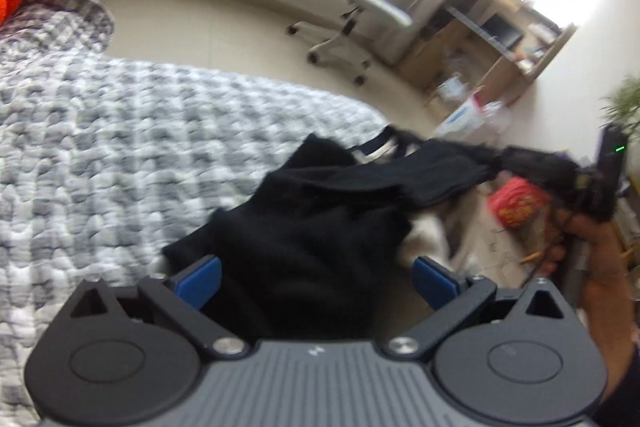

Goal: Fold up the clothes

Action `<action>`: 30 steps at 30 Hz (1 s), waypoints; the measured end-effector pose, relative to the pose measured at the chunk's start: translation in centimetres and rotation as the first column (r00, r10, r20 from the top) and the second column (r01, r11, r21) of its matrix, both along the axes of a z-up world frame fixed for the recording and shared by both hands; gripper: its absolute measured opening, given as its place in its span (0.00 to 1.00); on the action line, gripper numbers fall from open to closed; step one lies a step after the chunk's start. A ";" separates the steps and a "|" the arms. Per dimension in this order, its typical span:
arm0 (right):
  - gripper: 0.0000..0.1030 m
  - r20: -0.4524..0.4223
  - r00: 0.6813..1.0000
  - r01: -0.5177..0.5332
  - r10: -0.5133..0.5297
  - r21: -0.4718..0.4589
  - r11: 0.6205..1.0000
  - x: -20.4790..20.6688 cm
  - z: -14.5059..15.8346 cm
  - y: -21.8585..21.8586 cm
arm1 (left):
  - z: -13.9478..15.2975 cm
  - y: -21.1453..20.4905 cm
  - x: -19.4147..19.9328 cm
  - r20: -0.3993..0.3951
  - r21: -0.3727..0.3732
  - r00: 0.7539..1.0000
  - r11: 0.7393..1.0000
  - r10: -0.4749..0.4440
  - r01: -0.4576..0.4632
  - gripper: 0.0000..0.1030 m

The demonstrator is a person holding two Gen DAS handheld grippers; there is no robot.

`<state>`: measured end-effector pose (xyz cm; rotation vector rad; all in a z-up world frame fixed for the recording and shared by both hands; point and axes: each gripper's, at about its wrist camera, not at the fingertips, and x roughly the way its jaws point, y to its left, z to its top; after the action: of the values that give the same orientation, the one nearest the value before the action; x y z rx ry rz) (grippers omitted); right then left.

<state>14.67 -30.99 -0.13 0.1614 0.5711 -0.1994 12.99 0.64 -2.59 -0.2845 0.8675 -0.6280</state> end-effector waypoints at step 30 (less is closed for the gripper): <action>0.11 0.221 0.974 -0.059 0.060 -0.009 0.998 -1.4 2.8 3.2 | 3.4 8.2 -2.1 0.368 0.383 0.870 0.799 0.328 -0.464 0.14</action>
<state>13.24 -27.78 2.71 0.1612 0.3537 -0.1218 10.91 8.80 0.79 0.0609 0.6232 -0.0446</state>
